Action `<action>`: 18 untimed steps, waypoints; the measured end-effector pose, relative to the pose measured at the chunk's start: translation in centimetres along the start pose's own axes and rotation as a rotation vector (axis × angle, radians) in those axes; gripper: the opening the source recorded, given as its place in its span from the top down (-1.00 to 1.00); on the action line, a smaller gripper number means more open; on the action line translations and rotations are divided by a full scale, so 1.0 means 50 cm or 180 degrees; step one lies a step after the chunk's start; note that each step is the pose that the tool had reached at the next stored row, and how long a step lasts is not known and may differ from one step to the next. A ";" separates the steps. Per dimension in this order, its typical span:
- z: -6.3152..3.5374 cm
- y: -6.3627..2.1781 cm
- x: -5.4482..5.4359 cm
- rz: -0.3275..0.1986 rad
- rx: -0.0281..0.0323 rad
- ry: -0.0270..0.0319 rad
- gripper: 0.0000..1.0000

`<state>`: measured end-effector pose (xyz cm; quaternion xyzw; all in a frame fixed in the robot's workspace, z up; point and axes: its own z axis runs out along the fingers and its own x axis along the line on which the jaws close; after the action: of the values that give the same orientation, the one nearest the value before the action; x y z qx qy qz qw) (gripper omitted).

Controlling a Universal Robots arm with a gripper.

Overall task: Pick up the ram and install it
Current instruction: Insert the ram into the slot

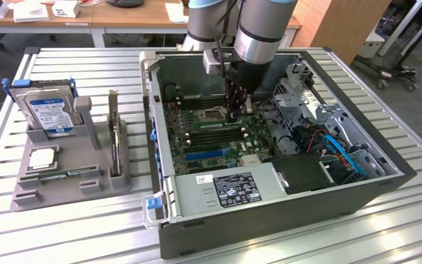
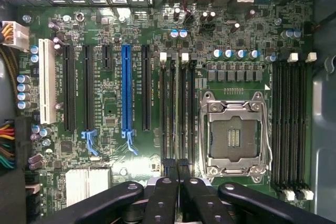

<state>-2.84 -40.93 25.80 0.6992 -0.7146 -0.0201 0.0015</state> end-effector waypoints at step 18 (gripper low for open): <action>0.001 -0.004 0.008 0.0000 0.0000 0.0000 0.79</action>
<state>-2.66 -41.36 25.76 0.6992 -0.7146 -0.0201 0.0016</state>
